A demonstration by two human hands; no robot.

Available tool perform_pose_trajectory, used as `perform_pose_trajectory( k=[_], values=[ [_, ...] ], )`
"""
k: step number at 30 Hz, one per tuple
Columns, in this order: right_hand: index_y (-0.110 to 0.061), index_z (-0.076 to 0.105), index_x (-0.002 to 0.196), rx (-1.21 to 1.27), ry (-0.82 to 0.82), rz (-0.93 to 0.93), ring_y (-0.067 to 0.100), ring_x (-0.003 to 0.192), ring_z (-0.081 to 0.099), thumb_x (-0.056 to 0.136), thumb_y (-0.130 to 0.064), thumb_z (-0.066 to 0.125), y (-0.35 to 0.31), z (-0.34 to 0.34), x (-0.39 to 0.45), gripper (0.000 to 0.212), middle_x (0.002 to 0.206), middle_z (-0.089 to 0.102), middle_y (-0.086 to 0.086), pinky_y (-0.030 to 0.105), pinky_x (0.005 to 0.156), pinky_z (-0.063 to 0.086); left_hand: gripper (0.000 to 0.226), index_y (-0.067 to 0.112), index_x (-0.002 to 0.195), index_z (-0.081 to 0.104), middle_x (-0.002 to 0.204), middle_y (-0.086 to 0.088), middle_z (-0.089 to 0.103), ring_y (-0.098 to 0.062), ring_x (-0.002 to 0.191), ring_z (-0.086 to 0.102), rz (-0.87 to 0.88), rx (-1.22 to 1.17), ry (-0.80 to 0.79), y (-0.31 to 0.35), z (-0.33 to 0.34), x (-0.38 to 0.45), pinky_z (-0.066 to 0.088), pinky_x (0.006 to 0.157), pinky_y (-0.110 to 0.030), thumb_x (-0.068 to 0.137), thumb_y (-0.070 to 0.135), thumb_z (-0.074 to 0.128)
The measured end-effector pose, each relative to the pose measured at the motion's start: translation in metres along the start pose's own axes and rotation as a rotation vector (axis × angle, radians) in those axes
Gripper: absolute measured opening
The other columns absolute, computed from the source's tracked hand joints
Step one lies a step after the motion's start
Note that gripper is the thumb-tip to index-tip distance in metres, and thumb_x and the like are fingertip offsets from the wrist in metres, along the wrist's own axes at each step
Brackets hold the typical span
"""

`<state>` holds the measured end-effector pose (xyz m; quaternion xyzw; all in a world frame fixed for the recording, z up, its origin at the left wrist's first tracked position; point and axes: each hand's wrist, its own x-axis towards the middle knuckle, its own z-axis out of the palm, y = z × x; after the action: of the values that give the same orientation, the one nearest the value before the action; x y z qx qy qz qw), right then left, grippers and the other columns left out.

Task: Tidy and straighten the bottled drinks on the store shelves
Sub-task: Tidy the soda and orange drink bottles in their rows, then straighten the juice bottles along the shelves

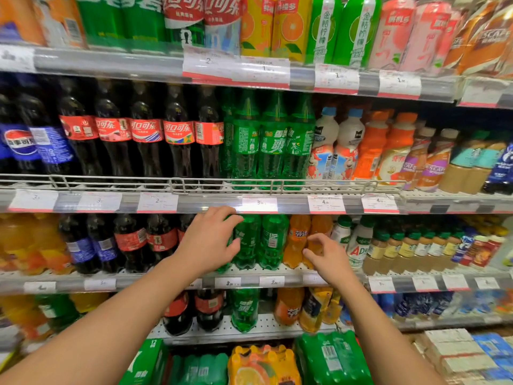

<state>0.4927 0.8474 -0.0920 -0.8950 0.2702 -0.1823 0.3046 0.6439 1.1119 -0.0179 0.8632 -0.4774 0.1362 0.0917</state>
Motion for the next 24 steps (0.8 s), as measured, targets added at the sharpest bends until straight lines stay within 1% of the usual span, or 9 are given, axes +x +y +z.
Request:
perform_pose_trajectory(
  k=[4,7,10,12,14,16,19,22,24],
  values=[
    [-0.032,0.064,0.114,0.021,-0.247,-0.075,0.011,0.082,0.074,0.093,-0.039,0.069,-0.039,0.007,-0.017,0.023,0.097,0.075,-0.008,0.045,0.080,0.063,0.045,0.027,0.138,0.057,0.140,0.008,0.054,-0.017,0.128,0.051,-0.012,-0.097,-0.020,-0.015,-0.019,-0.027,0.051,0.096,-0.038,0.096,0.042,0.054],
    [-0.028,0.060,0.125,0.021,-0.468,-0.144,0.013,0.084,0.075,0.096,-0.038,0.069,-0.090,0.015,-0.034,0.032,0.102,0.073,-0.004,0.037,0.079,0.063,0.043,0.031,0.135,0.058,0.131,0.010,0.063,-0.015,0.118,0.060,-0.039,-0.135,-0.092,-0.034,-0.040,-0.053,0.053,0.093,-0.040,0.096,0.046,0.053],
    [-0.030,0.056,0.133,-0.024,-0.612,-0.211,0.012,0.090,0.074,0.095,-0.044,0.070,-0.138,0.032,-0.050,0.043,0.112,0.071,-0.005,0.037,0.087,0.061,0.051,0.036,0.136,0.056,0.129,0.010,0.067,-0.014,0.115,0.063,-0.042,-0.150,-0.265,-0.060,-0.062,-0.091,0.053,0.095,-0.038,0.090,0.057,0.050],
    [-0.030,0.054,0.137,-0.072,-0.656,-0.267,0.012,0.091,0.073,0.095,-0.046,0.069,-0.171,0.048,-0.063,0.048,0.115,0.069,-0.006,0.037,0.088,0.060,0.052,0.037,0.138,0.054,0.129,0.009,0.067,-0.015,0.113,0.063,-0.056,-0.156,-0.378,-0.081,-0.077,-0.124,0.051,0.095,-0.036,0.091,0.060,0.051],
    [-0.031,0.052,0.140,-0.116,-0.694,-0.316,0.008,0.090,0.072,0.095,-0.049,0.068,-0.206,0.066,-0.080,0.051,0.115,0.069,-0.009,0.029,0.083,0.058,0.051,0.033,0.141,0.051,0.128,0.008,0.066,-0.015,0.110,0.063,-0.096,-0.170,-0.465,-0.101,-0.091,-0.161,0.051,0.093,-0.034,0.095,0.056,0.054],
    [-0.032,0.052,0.141,-0.158,-0.724,-0.366,0.006,0.093,0.069,0.094,-0.050,0.066,-0.240,0.085,-0.101,0.052,0.115,0.069,-0.011,0.026,0.083,0.055,0.052,0.031,0.143,0.049,0.126,0.007,0.066,-0.017,0.108,0.063,-0.132,-0.180,-0.490,-0.121,-0.106,-0.200,0.051,0.091,-0.035,0.097,0.055,0.054],
    [-0.034,0.053,0.139,-0.164,-0.755,-0.406,0.010,0.099,0.068,0.094,-0.052,0.066,-0.290,0.112,-0.141,0.050,0.117,0.070,-0.009,0.032,0.091,0.055,0.055,0.031,0.143,0.047,0.120,0.006,0.064,-0.019,0.107,0.061,-0.223,-0.197,-0.503,-0.157,-0.122,-0.261,0.049,0.090,-0.035,0.096,0.057,0.055],
    [-0.035,0.056,0.134,-0.091,-0.744,-0.436,0.009,0.089,0.072,0.086,-0.061,0.069,-0.334,0.139,-0.184,0.056,0.106,0.075,-0.008,0.034,0.086,0.057,0.060,0.031,0.148,0.043,0.135,0.001,0.060,-0.020,0.116,0.058,-0.300,-0.226,-0.518,-0.187,-0.140,-0.323,0.049,0.093,-0.036,0.095,0.059,0.055],
    [-0.037,0.058,0.129,-0.025,-0.729,-0.450,0.008,0.084,0.071,0.081,-0.064,0.070,-0.361,0.160,-0.212,0.056,0.099,0.075,-0.008,0.035,0.083,0.058,0.061,0.031,0.150,0.041,0.137,0.002,0.059,-0.017,0.116,0.058,-0.327,-0.262,-0.514,-0.201,-0.156,-0.363,0.046,0.087,-0.030,0.097,0.058,0.054]
  ],
)
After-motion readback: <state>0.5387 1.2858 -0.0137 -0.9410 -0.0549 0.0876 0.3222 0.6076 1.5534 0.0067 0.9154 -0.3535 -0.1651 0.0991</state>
